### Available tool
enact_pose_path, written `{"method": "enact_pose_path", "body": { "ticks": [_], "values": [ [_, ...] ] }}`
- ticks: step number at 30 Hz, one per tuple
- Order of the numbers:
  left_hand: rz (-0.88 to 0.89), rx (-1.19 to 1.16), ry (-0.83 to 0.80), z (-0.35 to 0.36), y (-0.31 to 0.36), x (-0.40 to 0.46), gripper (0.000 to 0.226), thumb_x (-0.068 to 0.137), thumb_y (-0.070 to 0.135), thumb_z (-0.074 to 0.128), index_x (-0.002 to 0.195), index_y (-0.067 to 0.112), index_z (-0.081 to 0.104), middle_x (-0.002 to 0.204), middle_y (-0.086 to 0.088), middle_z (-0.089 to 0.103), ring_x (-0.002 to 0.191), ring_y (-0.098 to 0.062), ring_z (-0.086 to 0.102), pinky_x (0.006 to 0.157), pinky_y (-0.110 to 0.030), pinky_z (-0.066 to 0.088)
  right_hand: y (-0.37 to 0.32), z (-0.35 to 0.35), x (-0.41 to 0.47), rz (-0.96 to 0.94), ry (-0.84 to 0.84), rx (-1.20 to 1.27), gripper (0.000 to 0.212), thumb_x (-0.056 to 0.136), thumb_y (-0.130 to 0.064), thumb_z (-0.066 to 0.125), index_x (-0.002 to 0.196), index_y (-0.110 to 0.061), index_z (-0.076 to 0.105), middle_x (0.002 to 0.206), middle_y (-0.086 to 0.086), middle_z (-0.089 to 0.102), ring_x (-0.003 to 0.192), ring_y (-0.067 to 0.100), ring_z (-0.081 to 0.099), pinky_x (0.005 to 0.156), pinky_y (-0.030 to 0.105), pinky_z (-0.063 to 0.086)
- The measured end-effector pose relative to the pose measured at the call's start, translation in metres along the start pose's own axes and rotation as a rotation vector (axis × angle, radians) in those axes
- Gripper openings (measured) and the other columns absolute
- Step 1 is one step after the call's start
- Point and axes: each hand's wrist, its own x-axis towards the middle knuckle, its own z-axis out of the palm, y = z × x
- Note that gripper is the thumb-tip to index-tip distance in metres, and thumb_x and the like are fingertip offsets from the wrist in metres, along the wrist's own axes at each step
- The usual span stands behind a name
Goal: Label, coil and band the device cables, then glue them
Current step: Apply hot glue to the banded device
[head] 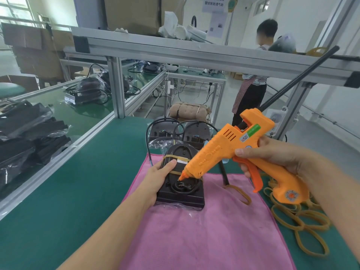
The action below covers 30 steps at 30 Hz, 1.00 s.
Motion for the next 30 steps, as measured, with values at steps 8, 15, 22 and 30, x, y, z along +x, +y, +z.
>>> {"method": "enact_pose_path", "body": {
  "ticks": [8,15,22,30],
  "values": [
    [0.01,-0.005,-0.003,0.0007,-0.0003,-0.0004,0.029,0.091,0.032,0.064,0.115,0.016,0.066,0.086,-0.017,0.074,0.069,-0.029,0.07,0.07,-0.042,0.059,-0.0002,-0.0007,-0.0013,-0.006,-0.026,0.001,0.02,0.078,-0.027,0.077,0.096,-0.019,0.073,0.077,0.017,0.066,0.063,0.026,0.065,0.064,0.036,0.057],
    [0.009,0.01,0.01,0.0011,0.0012,-0.0028,0.03,0.092,0.031,0.063,0.117,0.015,0.065,0.089,-0.017,0.074,0.068,-0.027,0.07,0.061,-0.035,0.058,-0.0014,-0.0006,-0.0039,-0.007,-0.066,-0.006,0.015,0.076,-0.028,0.072,0.091,-0.025,0.075,0.073,0.015,0.066,0.063,0.025,0.065,0.065,0.034,0.057],
    [0.003,0.006,0.012,0.002,0.0021,-0.0033,0.03,0.091,0.031,0.063,0.116,0.015,0.065,0.087,-0.016,0.075,0.068,-0.026,0.072,0.058,-0.033,0.058,0.0002,-0.0056,-0.0063,0.012,-0.076,-0.002,0.021,0.073,-0.03,0.075,0.093,-0.024,0.074,0.072,0.013,0.067,0.062,0.024,0.066,0.065,0.034,0.057],
    [-0.007,0.023,0.022,0.0017,0.0011,-0.0011,0.029,0.091,0.033,0.064,0.114,0.015,0.066,0.091,-0.018,0.075,0.071,-0.028,0.071,0.063,-0.037,0.059,0.0002,-0.0035,-0.0033,0.0,-0.078,0.006,0.02,0.072,-0.03,0.076,0.092,-0.027,0.074,0.072,0.014,0.067,0.062,0.025,0.066,0.064,0.034,0.057]
  ]
}}
